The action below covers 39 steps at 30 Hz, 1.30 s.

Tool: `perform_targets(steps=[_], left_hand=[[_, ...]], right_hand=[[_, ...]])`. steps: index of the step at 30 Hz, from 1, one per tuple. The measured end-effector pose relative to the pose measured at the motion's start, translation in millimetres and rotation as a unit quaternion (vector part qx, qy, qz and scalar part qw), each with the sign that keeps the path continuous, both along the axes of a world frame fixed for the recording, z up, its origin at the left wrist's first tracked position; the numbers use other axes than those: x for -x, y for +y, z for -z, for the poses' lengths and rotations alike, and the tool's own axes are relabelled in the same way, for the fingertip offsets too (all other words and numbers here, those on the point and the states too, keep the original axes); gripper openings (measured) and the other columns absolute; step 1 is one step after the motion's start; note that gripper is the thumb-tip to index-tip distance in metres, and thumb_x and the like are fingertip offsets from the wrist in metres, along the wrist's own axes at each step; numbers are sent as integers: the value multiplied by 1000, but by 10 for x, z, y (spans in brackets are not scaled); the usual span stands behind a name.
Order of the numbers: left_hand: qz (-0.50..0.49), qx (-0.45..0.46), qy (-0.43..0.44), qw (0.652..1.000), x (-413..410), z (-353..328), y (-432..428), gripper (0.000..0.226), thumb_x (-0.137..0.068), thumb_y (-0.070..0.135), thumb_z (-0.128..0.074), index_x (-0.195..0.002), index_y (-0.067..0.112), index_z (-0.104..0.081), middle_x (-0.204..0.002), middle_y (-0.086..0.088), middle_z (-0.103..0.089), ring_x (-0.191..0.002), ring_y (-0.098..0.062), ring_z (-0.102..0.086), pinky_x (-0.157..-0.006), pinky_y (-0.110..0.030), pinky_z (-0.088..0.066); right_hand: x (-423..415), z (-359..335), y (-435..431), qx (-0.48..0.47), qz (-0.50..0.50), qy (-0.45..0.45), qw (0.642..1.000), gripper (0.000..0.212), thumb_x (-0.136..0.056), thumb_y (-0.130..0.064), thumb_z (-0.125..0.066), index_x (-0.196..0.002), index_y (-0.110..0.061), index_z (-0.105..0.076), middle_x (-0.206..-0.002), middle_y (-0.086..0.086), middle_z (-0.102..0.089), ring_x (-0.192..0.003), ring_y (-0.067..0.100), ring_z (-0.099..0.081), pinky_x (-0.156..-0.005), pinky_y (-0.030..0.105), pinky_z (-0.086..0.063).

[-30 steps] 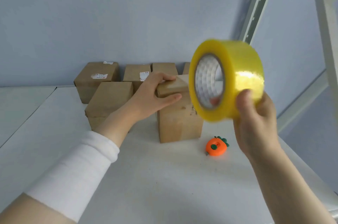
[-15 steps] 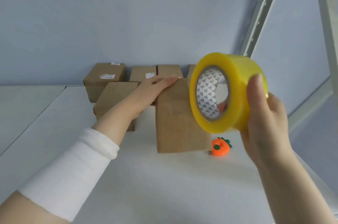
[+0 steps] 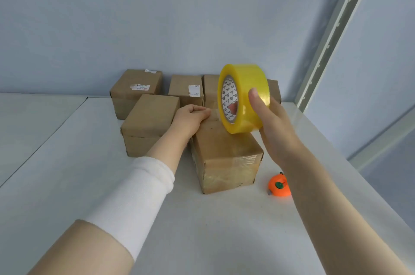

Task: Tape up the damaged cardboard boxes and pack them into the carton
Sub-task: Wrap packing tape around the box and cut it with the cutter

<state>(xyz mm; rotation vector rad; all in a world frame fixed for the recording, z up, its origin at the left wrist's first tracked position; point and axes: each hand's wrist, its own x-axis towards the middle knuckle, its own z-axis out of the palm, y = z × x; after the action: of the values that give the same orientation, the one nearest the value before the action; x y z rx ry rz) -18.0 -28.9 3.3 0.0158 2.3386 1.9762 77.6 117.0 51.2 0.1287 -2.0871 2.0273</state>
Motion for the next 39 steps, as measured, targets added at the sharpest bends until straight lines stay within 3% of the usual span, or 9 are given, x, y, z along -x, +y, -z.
perform_targets(steps=[8,13,17,22,30,33,35,37,39], left_hand=[[-11,-1,-4,1000,33,-3,13,5,-86,24,-65,-84,23,-61,-94,1,-61,-90,-15,-57,-73,-24,-48],[-16,-4,1,1000,14,-14,33,10,-86,24,-65,-78,25,-60,-88,5,-61,-91,-15,-57,-71,-22,-47],[-14,8,3,1000,-9,-31,26,4,-87,24,-64,-84,22,-62,-87,8,-59,-90,-13,-55,-69,-20,-45],[-20,18,7,1000,-22,-51,30,12,-89,24,-62,-97,16,-65,-85,9,-57,-88,-12,-55,-74,-23,-47],[-19,89,57,994,-76,-98,54,18,-93,25,-56,-105,15,-63,-105,2,-61,-93,-13,-55,-71,-21,-44],[-1,254,203,946,-195,-211,-6,28,-95,28,-51,-120,18,-57,-131,-2,-53,-120,-17,-47,-97,-27,-36],[74,263,288,918,-378,-314,24,42,-93,42,-50,-131,24,-52,-143,3,-44,-134,-12,-34,-103,-24,-24],[187,268,289,900,-545,-346,145,62,-85,65,-42,-137,32,-44,-150,6,-33,-140,-8,-21,-107,-26,-17],[256,392,270,841,-618,-264,250,75,-80,76,-32,-143,36,-32,-157,5,-19,-145,-10,-9,-116,-36,-9]], right_hand=[[-427,135,-3,8,77,97,992,39,-74,-67,-54,-80,-33,-72,-74,-10,-74,-71,4,-70,-57,14,-51],[-526,191,79,-39,-13,92,995,57,-65,-77,-58,-91,-27,-70,-89,-10,-73,-89,9,-68,-74,23,-53],[-653,184,9,-28,88,111,989,36,-71,-58,-53,-66,-25,-66,-62,-16,-69,-60,-3,-64,-56,13,-49],[-1153,257,63,-36,172,36,984,64,-50,-90,-53,-61,-29,-66,-49,-7,-60,-46,2,-52,-46,16,-42],[-1411,487,20,-3,165,-106,981,24,-60,-57,-74,-65,-33,-73,-52,6,-68,-45,10,-64,-42,12,-45],[-1372,437,-13,0,159,-116,980,32,-55,-61,-54,-67,-37,-72,-57,5,-70,-50,14,-67,-42,17,-49],[-1358,413,-24,7,157,-120,980,33,-53,-61,-51,-65,-39,-72,-58,5,-70,-50,13,-67,-41,15,-47],[-1340,405,-9,24,143,-126,981,35,-53,-62,-53,-67,-37,-72,-60,6,-71,-51,14,-67,-42,15,-47],[-1308,416,12,40,112,-138,983,32,-55,-61,-65,-72,-36,-73,-68,7,-73,-59,17,-70,-46,17,-51]])
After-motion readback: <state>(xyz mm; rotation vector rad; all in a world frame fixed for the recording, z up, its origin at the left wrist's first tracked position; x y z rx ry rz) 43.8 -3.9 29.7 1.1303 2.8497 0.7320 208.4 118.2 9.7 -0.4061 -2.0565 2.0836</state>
